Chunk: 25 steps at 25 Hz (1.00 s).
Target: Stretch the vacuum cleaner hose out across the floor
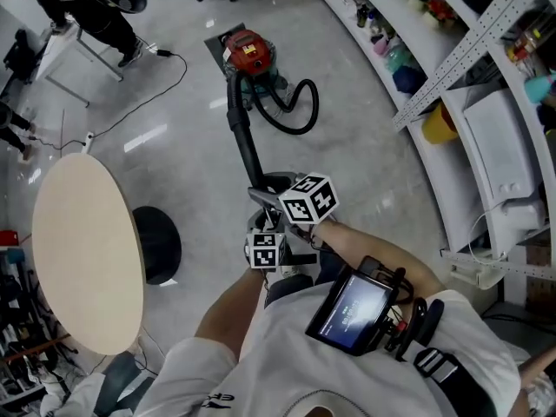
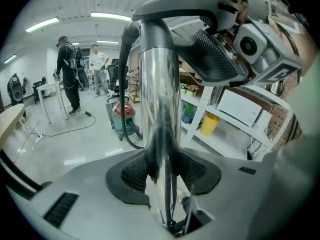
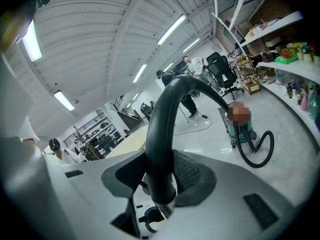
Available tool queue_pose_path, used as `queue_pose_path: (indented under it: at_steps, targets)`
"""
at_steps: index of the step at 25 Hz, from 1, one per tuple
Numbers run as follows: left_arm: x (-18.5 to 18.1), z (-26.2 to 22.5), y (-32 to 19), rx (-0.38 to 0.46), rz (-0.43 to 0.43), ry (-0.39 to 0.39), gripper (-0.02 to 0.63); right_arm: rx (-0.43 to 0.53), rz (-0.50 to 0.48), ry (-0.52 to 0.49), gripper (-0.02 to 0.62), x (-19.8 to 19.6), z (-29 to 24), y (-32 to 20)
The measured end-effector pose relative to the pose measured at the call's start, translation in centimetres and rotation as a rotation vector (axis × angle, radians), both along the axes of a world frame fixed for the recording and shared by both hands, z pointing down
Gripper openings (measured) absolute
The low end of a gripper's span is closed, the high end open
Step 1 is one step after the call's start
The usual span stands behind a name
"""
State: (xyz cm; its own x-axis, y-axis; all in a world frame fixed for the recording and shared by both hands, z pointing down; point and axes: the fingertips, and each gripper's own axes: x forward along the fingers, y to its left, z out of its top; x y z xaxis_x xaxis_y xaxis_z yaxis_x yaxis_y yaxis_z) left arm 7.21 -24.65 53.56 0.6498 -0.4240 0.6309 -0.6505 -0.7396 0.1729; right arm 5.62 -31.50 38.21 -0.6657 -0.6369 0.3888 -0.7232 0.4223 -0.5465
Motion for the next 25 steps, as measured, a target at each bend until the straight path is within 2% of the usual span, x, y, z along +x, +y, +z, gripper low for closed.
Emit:
queue_pose_path:
  at_steps: [5,10,16,25]
  targets:
    - [-3.0,-0.3,4.4,-0.002,0.015,-0.003,0.161,0.000,0.008,0.001,0.161,-3.0,-0.2,4.3]
    - [-5.5,-0.1,8.6,0.000,-0.017,-0.018,0.161,-0.011,-0.026,-0.014,0.161,-5.3,-0.1,8.6]
    - [-7.0,-0.2,14.2,0.003,-0.080,-0.018,0.161,0.005,-0.102,-0.017,0.161,-7.4,-0.3,14.5]
    - [-8.8,0.2,23.0,-0.009,-0.123,-0.036,0.161,-0.009,-0.137,-0.047,0.161,-9.2,0.3,23.0]
